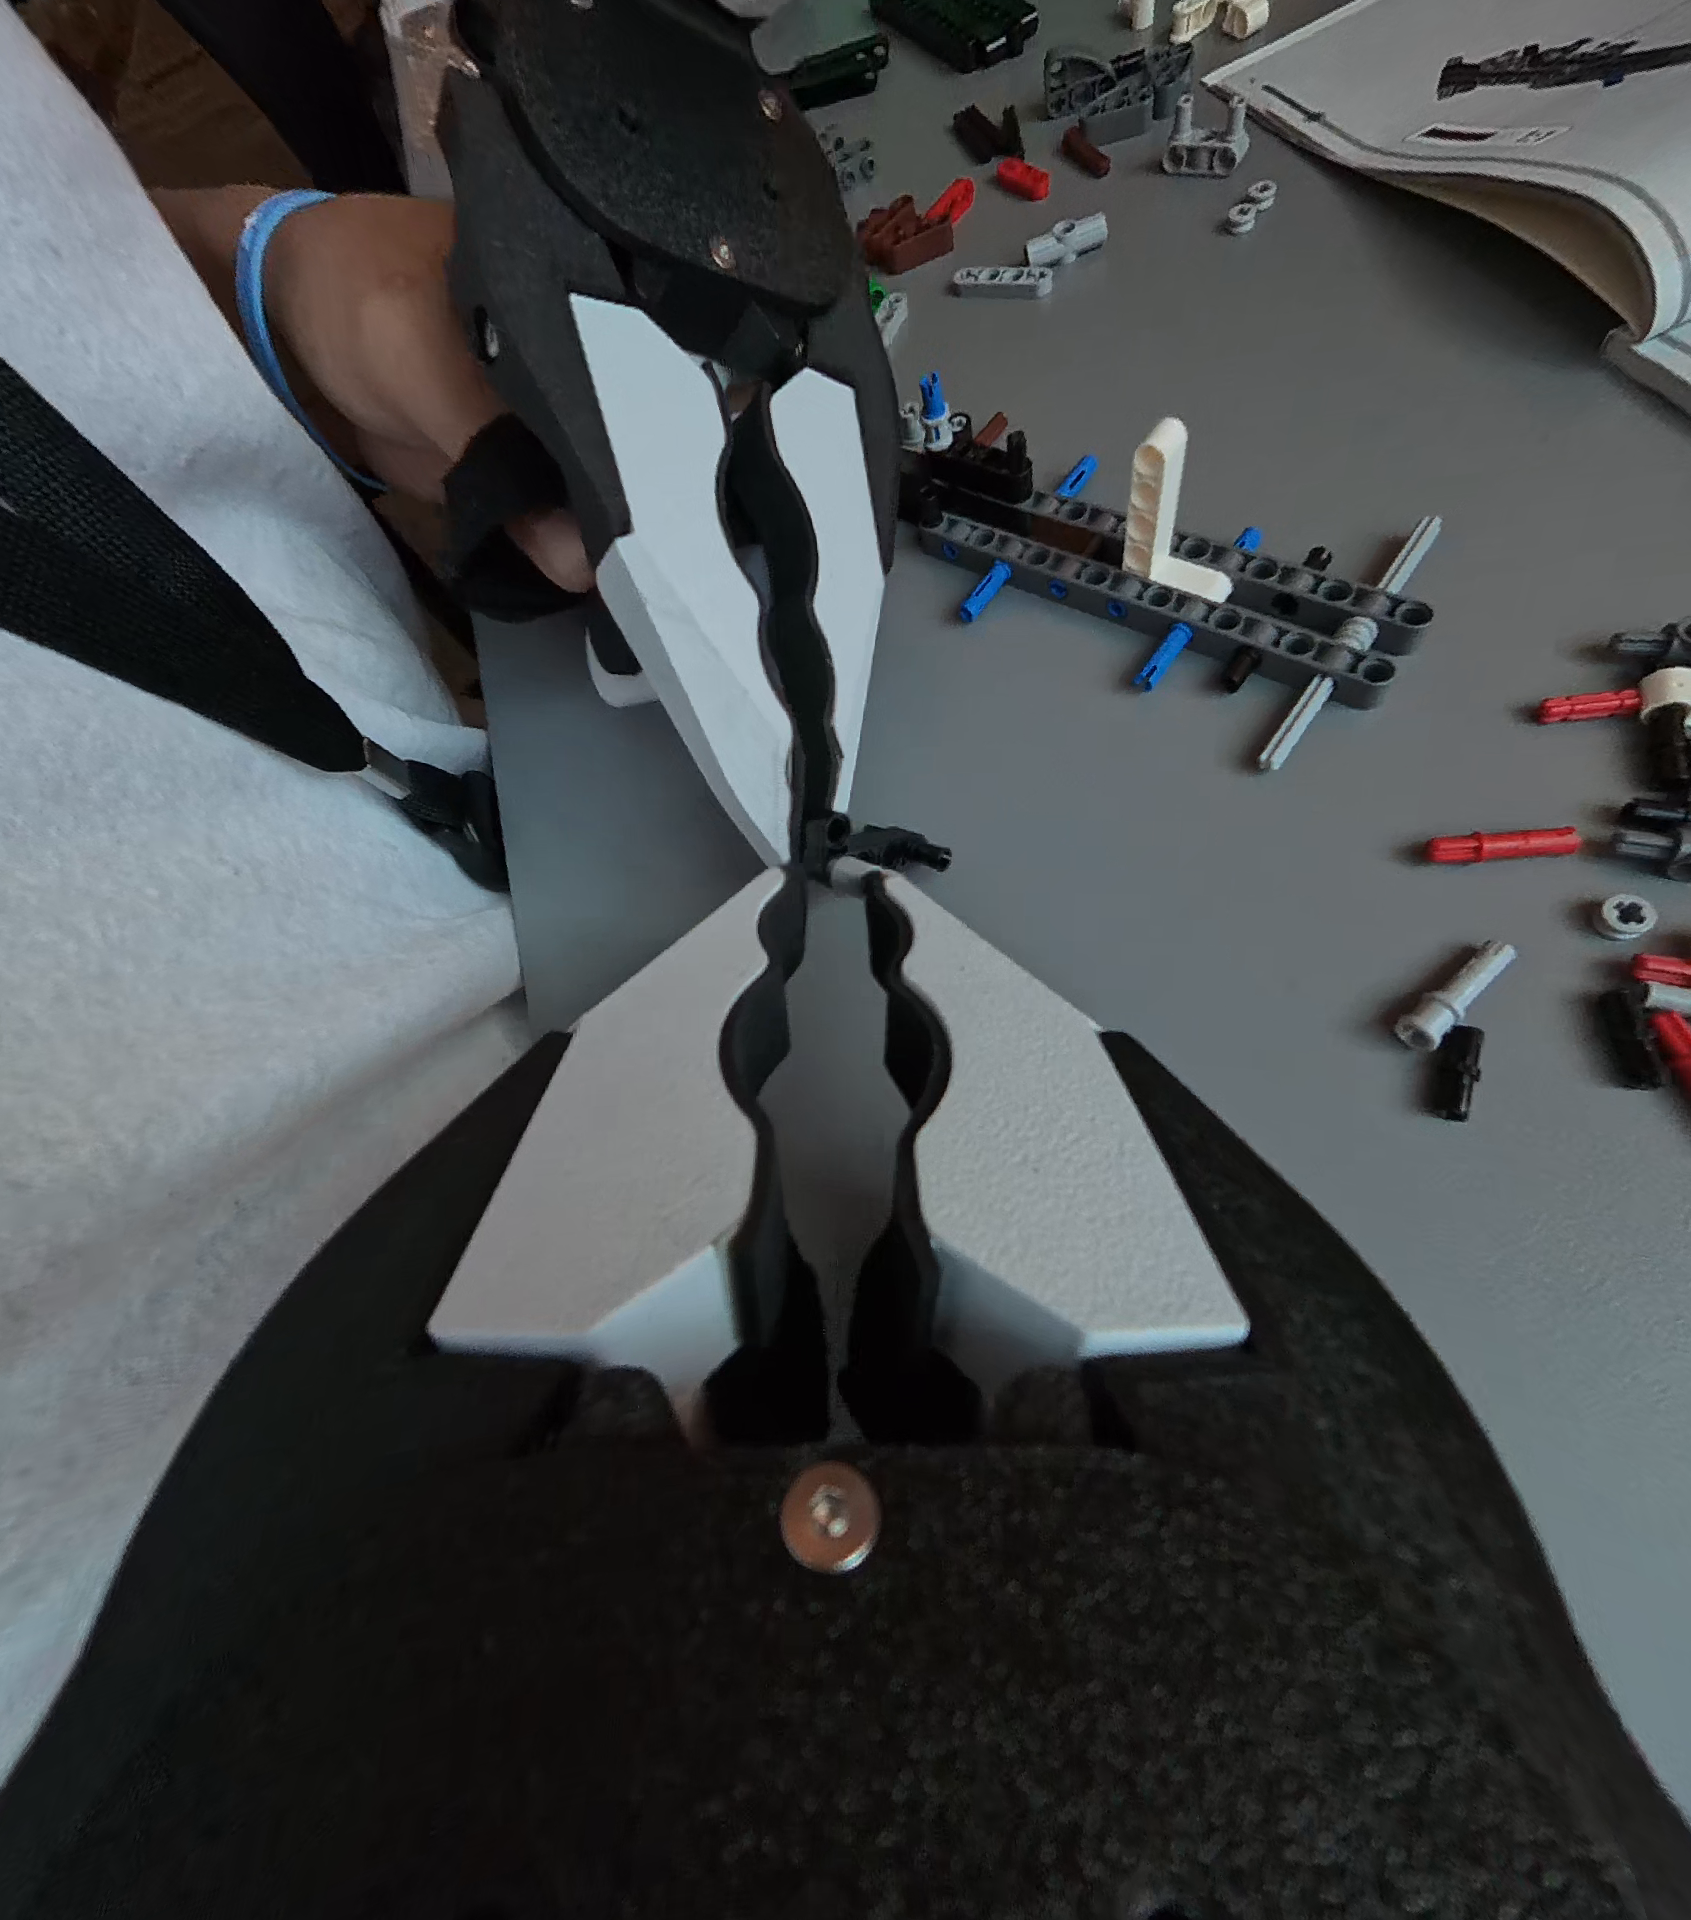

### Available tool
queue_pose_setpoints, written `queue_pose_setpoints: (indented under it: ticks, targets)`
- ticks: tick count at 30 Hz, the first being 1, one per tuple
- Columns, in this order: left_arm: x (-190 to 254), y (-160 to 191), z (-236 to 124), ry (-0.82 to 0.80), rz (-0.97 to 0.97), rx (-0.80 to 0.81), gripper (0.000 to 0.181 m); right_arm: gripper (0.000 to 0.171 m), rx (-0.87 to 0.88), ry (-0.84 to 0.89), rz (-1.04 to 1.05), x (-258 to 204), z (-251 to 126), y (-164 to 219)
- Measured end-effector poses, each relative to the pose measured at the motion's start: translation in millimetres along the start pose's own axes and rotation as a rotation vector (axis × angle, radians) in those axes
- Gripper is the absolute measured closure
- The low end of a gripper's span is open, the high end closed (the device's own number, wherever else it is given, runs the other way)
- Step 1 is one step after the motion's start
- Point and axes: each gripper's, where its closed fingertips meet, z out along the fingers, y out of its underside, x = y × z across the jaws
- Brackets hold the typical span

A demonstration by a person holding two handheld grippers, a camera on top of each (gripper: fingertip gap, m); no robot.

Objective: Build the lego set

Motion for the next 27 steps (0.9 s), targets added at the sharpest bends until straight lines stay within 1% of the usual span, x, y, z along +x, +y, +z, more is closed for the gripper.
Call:
queue_pose_setpoints:
  ticks: [3,5,6,8,9,12,14,15,20,21,23,27]
  targets:
    - [-3,-4,-1,0.013,-0.052,0.020,0.177,0.161,-0.012,0.125,-0.090,5,2,-3]
    - [-4,-5,-1,0.016,-0.064,0.024,0.177,0.159,0.028,0.195,-0.173,6,4,-9]
    - [-4,-5,-1,0.017,-0.067,0.024,0.177,0.159,0.035,0.240,-0.179,9,5,-8]
    - [-5,-6,-1,0.015,-0.075,0.029,0.177,0.159,0.027,0.270,-0.151,11,5,-4]
    - [-5,-6,-1,0.019,-0.080,0.030,0.177,0.156,0.033,0.279,-0.128,13,4,-5]
    - [-5,-7,-1,0.018,-0.085,0.035,0.177,0.140,-0.002,0.254,-0.023,11,4,5]
    - [-5,-7,-1,0.020,-0.086,0.032,0.177,0.139,-0.003,0.208,0.024,4,9,6]
    - [-5,-7,-1,0.021,-0.088,0.033,0.177,0.138,0.002,0.214,0.021,3,11,4]
    - [-5,-7,0,0.021,-0.089,0.034,0.177,0.143,-0.024,0.317,-0.077,8,14,3]
    - [-6,-7,0,0.020,-0.092,0.034,0.177,0.142,-0.032,0.328,-0.086,9,14,4]
    - [-6,-7,0,0.015,-0.095,0.035,0.177,0.145,-0.051,0.372,-0.105,11,14,4]
    - [-8,-7,0,0.002,-0.099,0.034,0.177,0.147,-0.074,0.418,-0.123,13,16,5]
